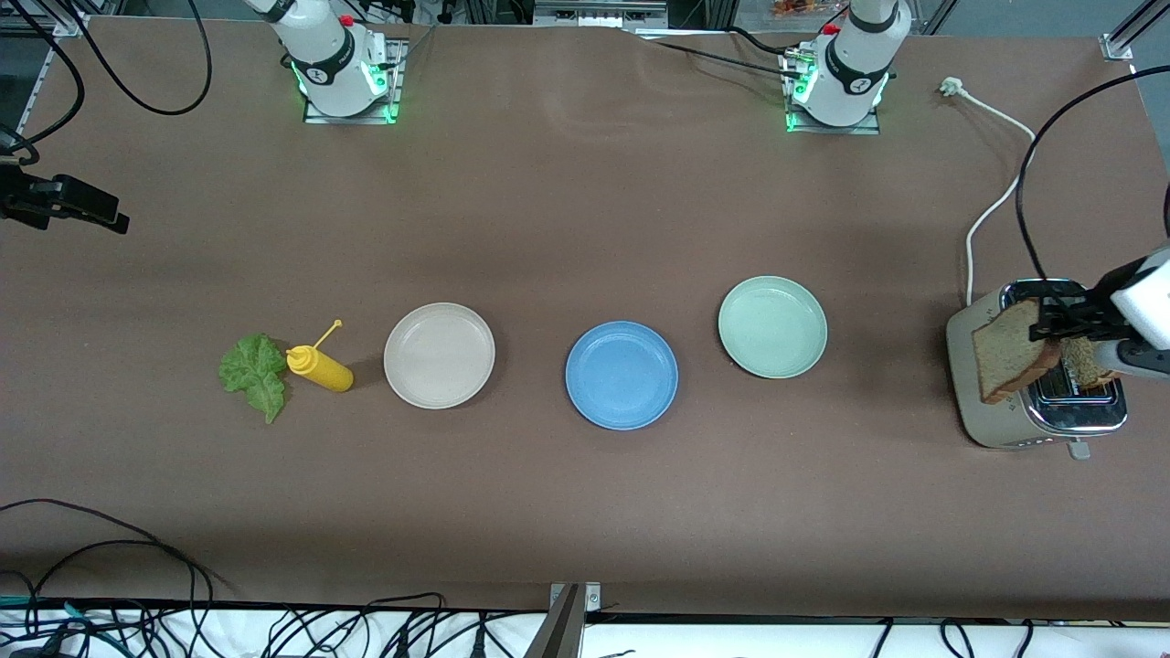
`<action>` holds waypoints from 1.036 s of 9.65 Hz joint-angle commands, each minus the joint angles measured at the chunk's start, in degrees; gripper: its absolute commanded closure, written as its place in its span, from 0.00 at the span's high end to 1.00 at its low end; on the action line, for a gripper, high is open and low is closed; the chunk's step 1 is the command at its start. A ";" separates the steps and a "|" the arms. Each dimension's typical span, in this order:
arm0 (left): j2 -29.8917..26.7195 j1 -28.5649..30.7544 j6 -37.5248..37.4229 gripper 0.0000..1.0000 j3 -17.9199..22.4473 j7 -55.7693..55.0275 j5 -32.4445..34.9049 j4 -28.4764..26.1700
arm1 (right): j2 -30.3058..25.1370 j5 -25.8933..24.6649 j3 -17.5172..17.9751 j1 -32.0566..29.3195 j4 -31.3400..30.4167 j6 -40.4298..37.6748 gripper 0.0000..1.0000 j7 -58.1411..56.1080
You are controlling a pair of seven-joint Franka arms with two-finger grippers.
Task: Make sandwich in blue plate with both arms
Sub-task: 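Lift the bread slice out and carry it toward the blue plate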
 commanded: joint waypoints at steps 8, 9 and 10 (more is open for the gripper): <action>6.41 -2.04 -0.19 0.00 -18.58 -17.90 -6.66 0.67 | 0.04 -0.64 0.03 0.06 0.96 -1.06 1.00 -0.68; 8.25 -2.13 -0.19 0.00 -21.21 -21.49 -6.75 2.76 | 0.04 -0.64 0.03 0.06 0.96 -1.15 1.00 -0.68; 10.01 -2.30 -0.19 0.00 -23.76 -26.32 -6.75 4.26 | 0.04 -0.73 0.03 0.06 0.96 -1.06 1.00 -0.68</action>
